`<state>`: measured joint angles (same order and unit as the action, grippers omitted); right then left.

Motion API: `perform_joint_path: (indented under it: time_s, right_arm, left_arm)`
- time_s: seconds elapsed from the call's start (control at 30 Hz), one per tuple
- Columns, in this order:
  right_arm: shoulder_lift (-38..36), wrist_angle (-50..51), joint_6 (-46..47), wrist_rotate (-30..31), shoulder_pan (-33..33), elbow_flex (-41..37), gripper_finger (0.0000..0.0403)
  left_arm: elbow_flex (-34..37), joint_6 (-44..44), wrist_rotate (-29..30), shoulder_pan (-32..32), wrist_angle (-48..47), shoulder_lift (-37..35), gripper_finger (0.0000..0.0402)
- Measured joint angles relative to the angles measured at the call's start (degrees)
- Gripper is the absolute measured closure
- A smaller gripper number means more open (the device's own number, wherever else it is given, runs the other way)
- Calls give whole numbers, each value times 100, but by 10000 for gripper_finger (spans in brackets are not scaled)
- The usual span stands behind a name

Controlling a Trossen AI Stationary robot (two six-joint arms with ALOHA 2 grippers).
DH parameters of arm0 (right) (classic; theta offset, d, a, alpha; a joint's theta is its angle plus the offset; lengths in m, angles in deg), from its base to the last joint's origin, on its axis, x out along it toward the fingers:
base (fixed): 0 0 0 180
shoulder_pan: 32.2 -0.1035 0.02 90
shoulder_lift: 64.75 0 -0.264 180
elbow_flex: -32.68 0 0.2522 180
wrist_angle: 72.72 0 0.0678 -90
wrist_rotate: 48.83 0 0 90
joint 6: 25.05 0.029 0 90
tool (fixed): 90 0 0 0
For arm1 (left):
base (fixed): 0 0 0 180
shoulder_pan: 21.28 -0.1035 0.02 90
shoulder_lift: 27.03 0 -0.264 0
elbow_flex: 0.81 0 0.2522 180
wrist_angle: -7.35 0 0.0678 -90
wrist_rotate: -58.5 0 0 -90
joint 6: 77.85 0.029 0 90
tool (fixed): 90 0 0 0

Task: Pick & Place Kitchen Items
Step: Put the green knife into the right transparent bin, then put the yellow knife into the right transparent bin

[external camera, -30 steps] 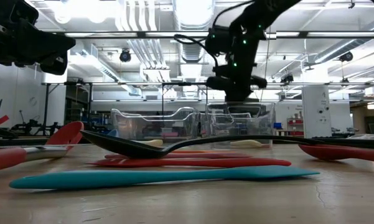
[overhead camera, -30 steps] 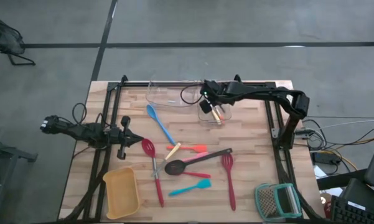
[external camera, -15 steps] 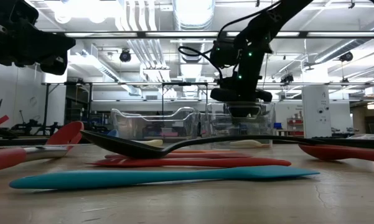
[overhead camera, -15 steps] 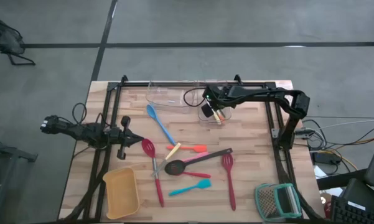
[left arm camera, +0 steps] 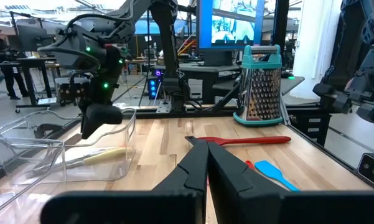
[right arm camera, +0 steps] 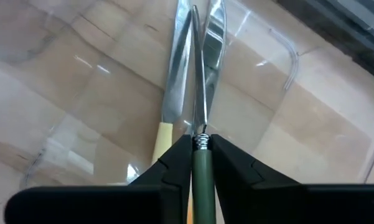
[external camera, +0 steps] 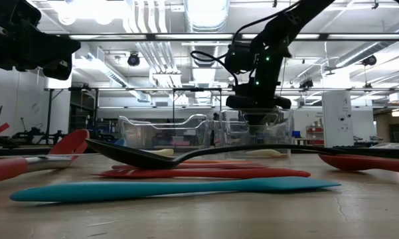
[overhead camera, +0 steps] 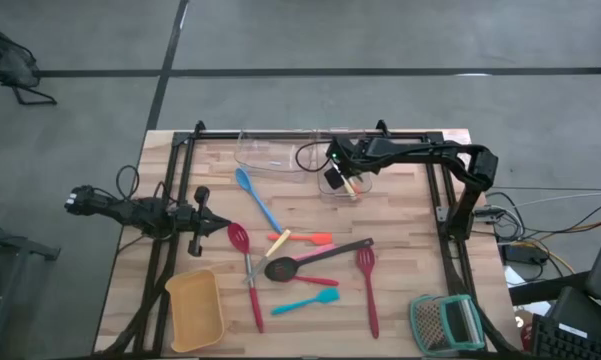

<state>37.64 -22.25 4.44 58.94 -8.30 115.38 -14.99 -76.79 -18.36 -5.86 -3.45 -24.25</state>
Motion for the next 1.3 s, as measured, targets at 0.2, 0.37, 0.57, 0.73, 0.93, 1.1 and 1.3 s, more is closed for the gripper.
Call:
perform_joint_path:
  time_s: [0.2, 0.37, 0.57, 0.73, 0.93, 1.1, 1.3]
  right_arm:
    - [-64, 86, -5, -11, -11, 103, 301]
    - [-233, 80, -25, -10, -72, 119, 274]
    - [-451, -149, -647, -14, -398, 119, 248]
    - [-503, -720, -1557, -34, -970, 119, 229]
    - [-456, -1724, -2743, -690, -1803, 117, 214]
    - [-348, -2835, -3079, -1177, -2366, 120, 212]
    - [-81, -3149, -3346, -1271, -2608, 121, 227]
  left_arm:
    - [1, 0, 2, 1, 0, 0, 390]
    - [1, 0, 0, 0, 0, 0, 390]
    - [0, 1, 1, -1, 0, -2, 390]
    - [-1, 2, 0, 1, 0, -2, 390]
    - [1, 2, 0, 1, 0, -2, 390]
    - [1, 1, 1, 0, 0, -2, 390]
    - [1, 0, 0, 1, 0, -2, 390]
